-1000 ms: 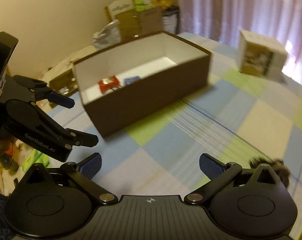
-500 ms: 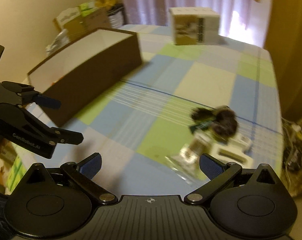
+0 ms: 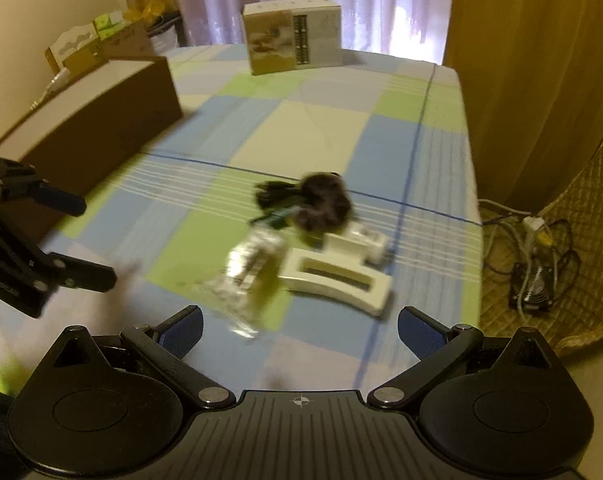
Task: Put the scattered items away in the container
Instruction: 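Move both tools back toward the remaining items on the table, then grasp the cotton swab pack with the left gripper while the right grasps the white claw clip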
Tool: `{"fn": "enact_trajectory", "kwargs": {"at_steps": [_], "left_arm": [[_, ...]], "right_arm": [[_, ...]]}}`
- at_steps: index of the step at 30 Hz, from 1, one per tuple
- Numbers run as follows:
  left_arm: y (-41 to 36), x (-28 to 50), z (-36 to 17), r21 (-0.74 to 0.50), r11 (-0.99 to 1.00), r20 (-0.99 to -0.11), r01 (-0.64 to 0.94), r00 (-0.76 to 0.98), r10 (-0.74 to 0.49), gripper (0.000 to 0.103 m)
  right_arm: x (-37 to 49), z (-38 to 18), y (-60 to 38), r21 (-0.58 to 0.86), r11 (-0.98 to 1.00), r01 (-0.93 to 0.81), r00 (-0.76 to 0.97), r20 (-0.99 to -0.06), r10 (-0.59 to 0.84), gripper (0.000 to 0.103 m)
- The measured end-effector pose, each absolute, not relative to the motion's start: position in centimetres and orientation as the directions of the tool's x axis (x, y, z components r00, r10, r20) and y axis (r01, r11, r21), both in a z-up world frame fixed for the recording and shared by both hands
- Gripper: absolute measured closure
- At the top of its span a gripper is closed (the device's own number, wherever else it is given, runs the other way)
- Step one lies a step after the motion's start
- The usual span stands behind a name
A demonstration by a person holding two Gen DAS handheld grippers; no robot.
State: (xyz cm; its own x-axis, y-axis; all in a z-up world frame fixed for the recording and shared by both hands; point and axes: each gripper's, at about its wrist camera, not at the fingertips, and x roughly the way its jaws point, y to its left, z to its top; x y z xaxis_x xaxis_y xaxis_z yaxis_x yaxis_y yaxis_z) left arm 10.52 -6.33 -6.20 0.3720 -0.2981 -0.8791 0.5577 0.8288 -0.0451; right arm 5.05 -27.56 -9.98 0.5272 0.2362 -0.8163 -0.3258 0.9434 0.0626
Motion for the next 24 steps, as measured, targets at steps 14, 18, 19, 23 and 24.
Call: {"fn": "enact_trajectory", "kwargs": {"at_steps": [14, 18, 19, 23, 24], "left_arm": [[-12.9, 12.7, -9.4, -0.079, 0.749, -0.865, 0.657, 0.329, -0.379, 0.021], [-14.2, 13.4, -10.5, -0.065, 0.730, -0.869, 0.680, 0.321, -0.376, 0.032], [-14.4, 13.5, -10.8, -0.058, 0.729, -0.872, 0.682, 0.320, -0.369, 0.036], [-14.9, 14.0, -11.9, -0.055, 0.733, -0.880, 0.678, 0.314, -0.357, 0.052], [-14.9, 14.1, -12.2, -0.064, 0.736, -0.881, 0.674, 0.308, -0.359, 0.061]], "right_arm": [[7.6, -13.4, -31.1, 0.032, 0.908, -0.418, 0.513, -0.816, 0.265, 0.019], [8.5, -14.0, -31.2, 0.025, 0.891, -0.453, 0.511, -0.812, 0.282, 0.027], [8.8, -14.1, -31.2, 0.022, 0.887, -0.461, 0.510, -0.812, 0.285, 0.028], [9.7, -14.6, -30.9, 0.004, 0.867, -0.498, 0.506, -0.811, 0.294, 0.032], [10.0, -14.7, -30.8, 0.001, 0.862, -0.507, 0.504, -0.810, 0.298, 0.033]]}}
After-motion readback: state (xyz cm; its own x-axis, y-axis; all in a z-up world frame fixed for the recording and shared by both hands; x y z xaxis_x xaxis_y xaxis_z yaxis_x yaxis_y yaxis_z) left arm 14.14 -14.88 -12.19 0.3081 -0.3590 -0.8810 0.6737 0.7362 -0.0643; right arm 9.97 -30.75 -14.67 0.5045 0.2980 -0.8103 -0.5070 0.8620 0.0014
